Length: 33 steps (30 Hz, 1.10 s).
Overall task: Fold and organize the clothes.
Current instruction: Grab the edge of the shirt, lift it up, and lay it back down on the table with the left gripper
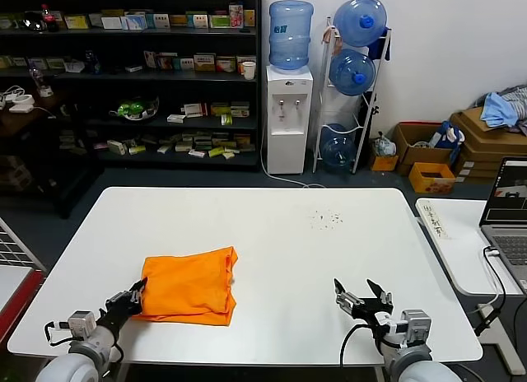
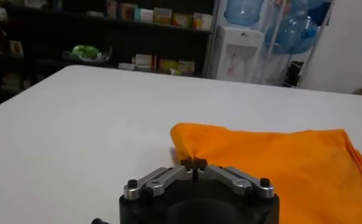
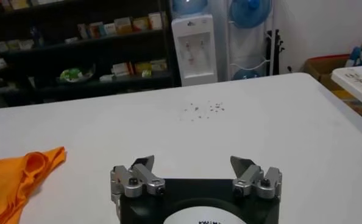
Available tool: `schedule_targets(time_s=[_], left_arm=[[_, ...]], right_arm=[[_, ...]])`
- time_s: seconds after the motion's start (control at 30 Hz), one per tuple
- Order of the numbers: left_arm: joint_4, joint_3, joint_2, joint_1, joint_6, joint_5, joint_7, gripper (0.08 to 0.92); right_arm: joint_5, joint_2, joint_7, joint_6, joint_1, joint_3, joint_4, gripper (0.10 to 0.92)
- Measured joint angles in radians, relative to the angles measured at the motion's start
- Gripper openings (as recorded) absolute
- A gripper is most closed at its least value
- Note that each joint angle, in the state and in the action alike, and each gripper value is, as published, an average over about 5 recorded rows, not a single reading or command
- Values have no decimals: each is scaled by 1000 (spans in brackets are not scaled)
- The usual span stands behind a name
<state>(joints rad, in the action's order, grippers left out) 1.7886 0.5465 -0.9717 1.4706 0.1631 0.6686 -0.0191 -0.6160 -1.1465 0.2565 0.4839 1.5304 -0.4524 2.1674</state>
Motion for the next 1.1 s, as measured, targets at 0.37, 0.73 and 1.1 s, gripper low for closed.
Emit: schedule_targets(time_s=[0.37, 0.73, 1.1], left_arm=[[212, 46, 27, 70, 43, -209, 4, 94], [244, 195, 157, 132, 65, -355, 39, 94], [91, 321, 287, 125, 50, -416, 72, 94]], right_arm=[[1, -3, -3, -9, -21, 15, -12, 823], [-10, 14, -14, -26, -47, 24, -23, 823], [-15, 28, -17, -35, -65, 30, -37, 823]])
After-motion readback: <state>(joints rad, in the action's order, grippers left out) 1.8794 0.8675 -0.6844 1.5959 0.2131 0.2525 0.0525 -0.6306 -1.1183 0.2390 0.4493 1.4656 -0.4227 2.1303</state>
